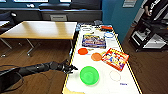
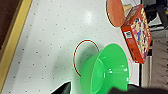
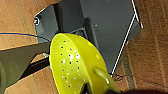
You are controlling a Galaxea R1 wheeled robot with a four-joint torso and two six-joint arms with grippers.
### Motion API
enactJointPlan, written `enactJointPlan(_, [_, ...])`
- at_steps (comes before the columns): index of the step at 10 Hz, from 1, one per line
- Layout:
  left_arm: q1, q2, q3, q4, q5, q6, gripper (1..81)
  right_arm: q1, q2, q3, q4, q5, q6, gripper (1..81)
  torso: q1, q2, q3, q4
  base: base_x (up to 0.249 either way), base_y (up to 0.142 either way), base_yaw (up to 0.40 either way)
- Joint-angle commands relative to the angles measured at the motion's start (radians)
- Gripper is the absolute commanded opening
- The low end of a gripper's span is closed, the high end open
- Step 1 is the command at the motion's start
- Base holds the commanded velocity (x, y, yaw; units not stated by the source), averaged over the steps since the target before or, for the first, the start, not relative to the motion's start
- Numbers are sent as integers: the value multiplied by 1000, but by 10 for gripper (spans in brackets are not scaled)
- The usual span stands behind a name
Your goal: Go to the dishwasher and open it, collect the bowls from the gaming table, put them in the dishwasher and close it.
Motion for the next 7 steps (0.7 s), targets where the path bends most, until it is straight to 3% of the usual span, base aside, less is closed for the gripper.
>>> enactJointPlan(1, [-114, 53, -5, 30, 37, -2, 811, -4, -18, 6, -18, -58, -4, 10, 0, 0, 0, 0, 0, 0, 0])
enactJointPlan(5, [-63, 150, -68, 76, 39, -1, 811, -2, -15, 1, -18, -58, -2, 10, 0, 0, 0, 0, 0, 0, 0])
enactJointPlan(7, [-51, 160, -72, 82, 39, -1, 811, 2, -14, 8, -18, -58, -4, 10, 0, 0, 0, 0, 0, 0, 0])
